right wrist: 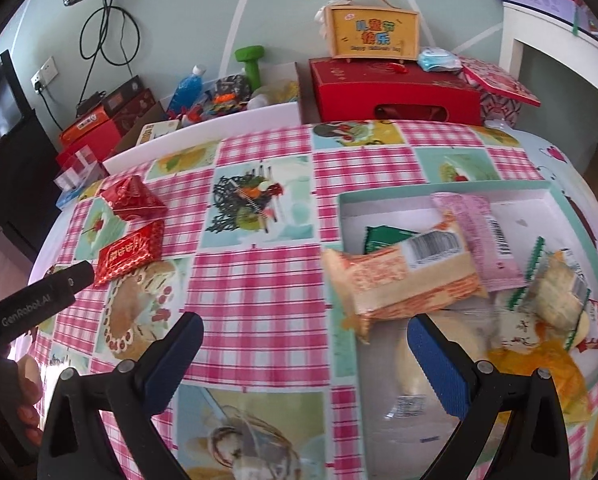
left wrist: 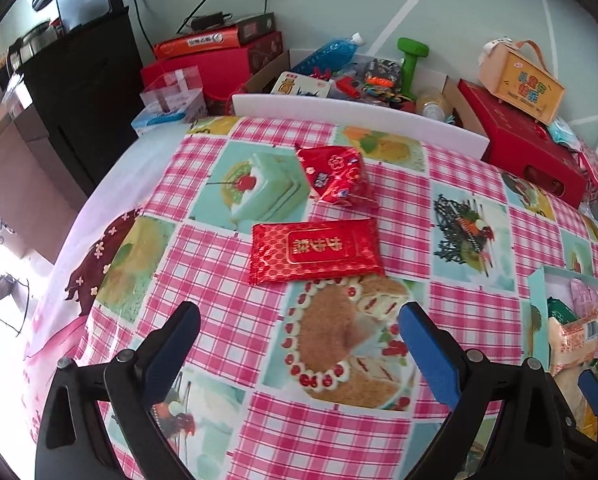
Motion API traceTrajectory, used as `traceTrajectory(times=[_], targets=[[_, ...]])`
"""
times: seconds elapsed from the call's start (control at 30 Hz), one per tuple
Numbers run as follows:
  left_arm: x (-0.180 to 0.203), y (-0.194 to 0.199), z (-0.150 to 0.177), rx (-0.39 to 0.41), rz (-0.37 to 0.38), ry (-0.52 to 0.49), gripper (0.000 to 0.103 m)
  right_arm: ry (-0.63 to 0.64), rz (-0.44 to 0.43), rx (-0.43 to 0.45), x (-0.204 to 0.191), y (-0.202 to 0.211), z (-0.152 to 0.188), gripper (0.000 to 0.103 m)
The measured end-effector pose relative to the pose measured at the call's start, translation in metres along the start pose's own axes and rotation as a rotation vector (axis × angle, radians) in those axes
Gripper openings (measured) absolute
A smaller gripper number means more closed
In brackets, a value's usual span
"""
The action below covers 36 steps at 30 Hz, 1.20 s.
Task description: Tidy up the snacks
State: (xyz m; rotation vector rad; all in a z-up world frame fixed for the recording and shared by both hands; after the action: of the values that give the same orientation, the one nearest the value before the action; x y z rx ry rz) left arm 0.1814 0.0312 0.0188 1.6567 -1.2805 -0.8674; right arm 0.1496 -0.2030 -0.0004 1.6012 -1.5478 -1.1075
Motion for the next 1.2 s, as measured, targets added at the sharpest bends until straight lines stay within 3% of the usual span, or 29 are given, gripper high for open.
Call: traceTrajectory(times=[0.33,0.7,0.93,1.2], targets=[[-0.029,-0.035,-0.014,-0.068,0.118,0.121,0.099,0.063,-0.012,0.027,-0.032,-0.011,-0.012,0.103],[-0.065,-0.064,-0.046,-0.085,0.045,0.062,0.099,0.116,-0.145,0.042,-0.089,-0.038,-0.054,0.103],[-0.087,-0.084,-0.072,-0.09,0.105,0.117,0.099,0.139,-0.243,-0.032,-0.135,-0.077,-0.099,0.103],[-0.1,-0.104,-0.087,-0.131,0.149,0.093,0.099,0.172,-0.304,-0.136,-0.183,-0.114,-0.126,0.103]])
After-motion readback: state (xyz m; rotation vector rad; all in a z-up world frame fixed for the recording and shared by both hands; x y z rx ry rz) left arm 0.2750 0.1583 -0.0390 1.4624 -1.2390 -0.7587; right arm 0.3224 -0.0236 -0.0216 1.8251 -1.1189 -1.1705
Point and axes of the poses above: each gripper's, at about its wrist camera, not at the fingertips, and y roughly against the way its jaws point, x to its right, z to its underside, the point moved 8 cm from there along -y, roughly the way its jaws point, and after that the axes turned 9 degrees about -x, right-handed, at the moved point
